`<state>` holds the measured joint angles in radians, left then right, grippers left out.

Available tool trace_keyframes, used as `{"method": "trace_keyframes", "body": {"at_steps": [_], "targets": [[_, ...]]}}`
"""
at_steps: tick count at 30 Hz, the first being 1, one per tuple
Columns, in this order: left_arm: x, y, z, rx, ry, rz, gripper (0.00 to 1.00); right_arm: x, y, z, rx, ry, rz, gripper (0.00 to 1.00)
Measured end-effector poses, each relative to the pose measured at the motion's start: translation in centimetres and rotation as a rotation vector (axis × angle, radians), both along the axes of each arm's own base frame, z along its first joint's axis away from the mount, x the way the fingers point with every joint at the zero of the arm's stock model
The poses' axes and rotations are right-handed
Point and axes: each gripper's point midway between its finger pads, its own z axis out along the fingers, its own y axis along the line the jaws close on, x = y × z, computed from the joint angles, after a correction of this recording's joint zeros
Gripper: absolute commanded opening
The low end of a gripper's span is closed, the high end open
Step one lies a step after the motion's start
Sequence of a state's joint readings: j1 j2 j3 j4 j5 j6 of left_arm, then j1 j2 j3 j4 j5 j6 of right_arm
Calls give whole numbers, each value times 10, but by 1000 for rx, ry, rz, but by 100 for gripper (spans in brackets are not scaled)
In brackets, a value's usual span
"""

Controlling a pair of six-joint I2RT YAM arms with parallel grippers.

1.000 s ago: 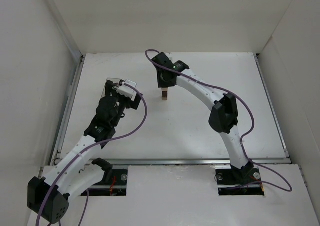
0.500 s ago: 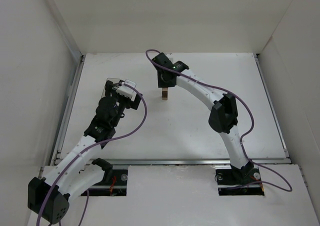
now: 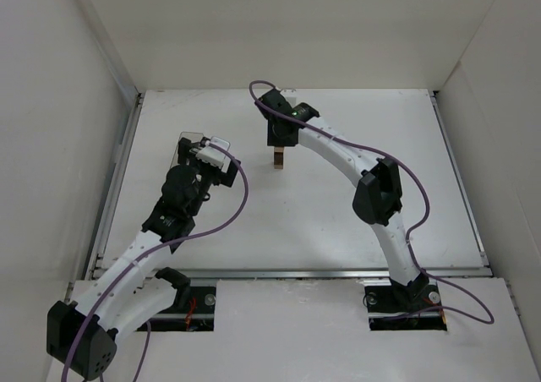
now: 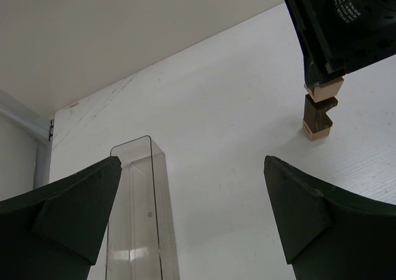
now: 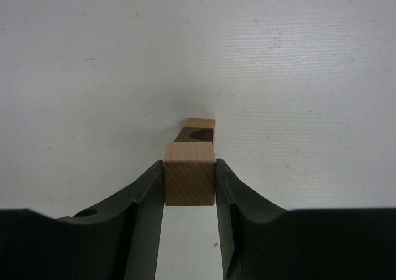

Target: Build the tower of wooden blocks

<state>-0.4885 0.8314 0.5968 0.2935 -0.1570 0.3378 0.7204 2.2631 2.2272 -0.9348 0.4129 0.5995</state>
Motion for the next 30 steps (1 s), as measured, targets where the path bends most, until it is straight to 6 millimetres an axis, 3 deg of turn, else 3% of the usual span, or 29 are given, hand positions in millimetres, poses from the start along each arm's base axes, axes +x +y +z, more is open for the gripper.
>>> {"method": "trace_keyframes", "body": {"at_steps": [30], "targets": [[-1, -1, 1, -10, -3, -3, 100, 4, -1, -8, -8, -3, -34, 0]]}}
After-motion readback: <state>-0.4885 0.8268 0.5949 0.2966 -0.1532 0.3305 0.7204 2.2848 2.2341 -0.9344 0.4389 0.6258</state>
